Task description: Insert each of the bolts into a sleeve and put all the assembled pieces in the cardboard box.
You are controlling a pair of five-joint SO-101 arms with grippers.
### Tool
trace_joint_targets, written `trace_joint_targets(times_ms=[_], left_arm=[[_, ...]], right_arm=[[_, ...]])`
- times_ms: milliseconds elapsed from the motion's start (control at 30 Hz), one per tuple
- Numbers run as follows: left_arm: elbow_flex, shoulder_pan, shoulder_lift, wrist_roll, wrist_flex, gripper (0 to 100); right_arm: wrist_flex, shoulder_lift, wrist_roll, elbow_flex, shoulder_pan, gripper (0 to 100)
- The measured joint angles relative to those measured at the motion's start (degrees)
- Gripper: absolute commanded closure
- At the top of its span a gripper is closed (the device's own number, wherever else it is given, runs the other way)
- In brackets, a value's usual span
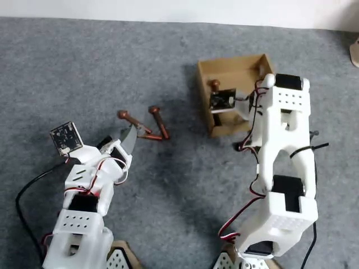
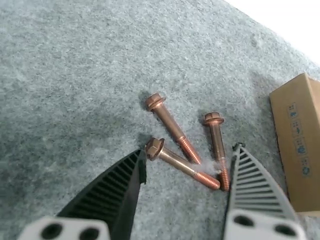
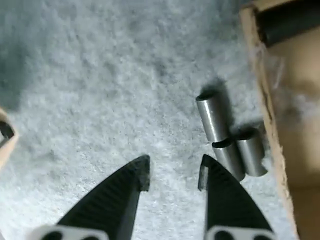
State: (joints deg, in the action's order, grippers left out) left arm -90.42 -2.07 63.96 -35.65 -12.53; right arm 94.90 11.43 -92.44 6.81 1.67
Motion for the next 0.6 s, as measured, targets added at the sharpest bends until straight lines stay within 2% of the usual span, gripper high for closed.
trace_joint_targets(times_ms=[267,600], left_arm=[[0.0,0.0,0.0,0.0,0.0,74],[0.0,0.0,0.0,0.1,0.0,74]], right_arm=[[0.0,8.9,-5.8,0.1,-0.1,84.7],[-0.1,16.8,-6.3,4.5,-0.2,84.7]])
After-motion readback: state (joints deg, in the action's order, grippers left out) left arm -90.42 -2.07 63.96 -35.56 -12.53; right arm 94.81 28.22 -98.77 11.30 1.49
